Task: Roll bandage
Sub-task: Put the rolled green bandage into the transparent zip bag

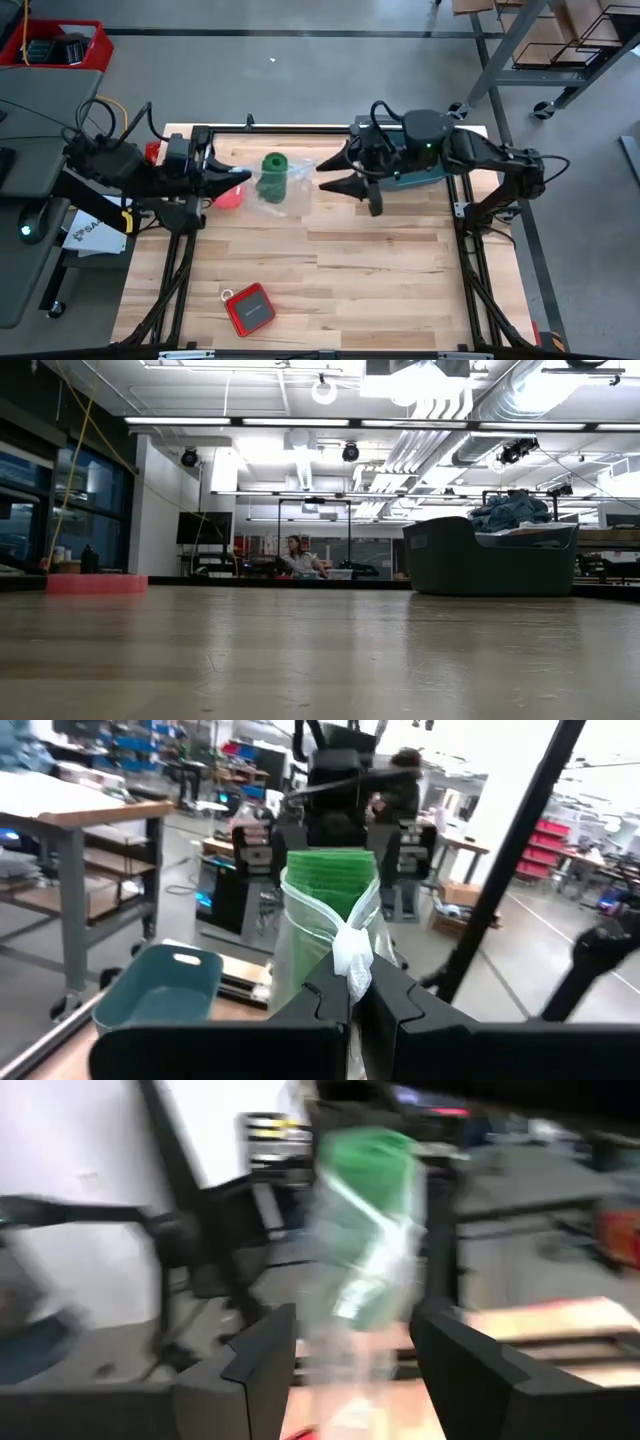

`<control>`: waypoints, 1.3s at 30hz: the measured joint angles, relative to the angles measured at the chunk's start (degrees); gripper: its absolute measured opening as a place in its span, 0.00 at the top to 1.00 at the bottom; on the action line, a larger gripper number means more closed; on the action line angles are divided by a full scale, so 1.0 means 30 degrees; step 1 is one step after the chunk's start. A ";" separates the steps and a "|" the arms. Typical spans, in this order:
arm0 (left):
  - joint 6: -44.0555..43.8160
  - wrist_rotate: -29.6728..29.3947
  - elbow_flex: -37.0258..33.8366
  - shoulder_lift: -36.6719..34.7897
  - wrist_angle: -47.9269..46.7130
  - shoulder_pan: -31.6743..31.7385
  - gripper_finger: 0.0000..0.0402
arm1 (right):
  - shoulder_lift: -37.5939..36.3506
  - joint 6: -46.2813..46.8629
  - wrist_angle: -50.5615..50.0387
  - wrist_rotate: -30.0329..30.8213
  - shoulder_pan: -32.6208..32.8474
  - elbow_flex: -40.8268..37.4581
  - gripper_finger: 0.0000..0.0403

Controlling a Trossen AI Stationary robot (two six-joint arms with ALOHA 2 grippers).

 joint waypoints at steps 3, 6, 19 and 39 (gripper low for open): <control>0.0278 -0.0040 -0.0001 0.0045 0.0515 0.0307 1.00 | 0.0212 0.0022 -0.0009 0.2253 0.0243 0.0000 0.52; 0.0180 -0.0036 0.0001 0.0045 0.0674 0.0534 1.00 | 0.0254 -0.0285 0.0720 0.2588 0.0232 -0.0015 0.52; -0.0320 0.0511 0.0001 0.0546 0.1254 0.1089 1.00 | 0.0510 0.0510 0.2399 0.1575 0.0102 -0.0015 0.52; -0.0339 0.0984 0.0016 -0.0107 -0.1631 0.1769 1.00 | 0.0232 -0.0897 0.2338 0.2342 0.0243 -0.0015 0.92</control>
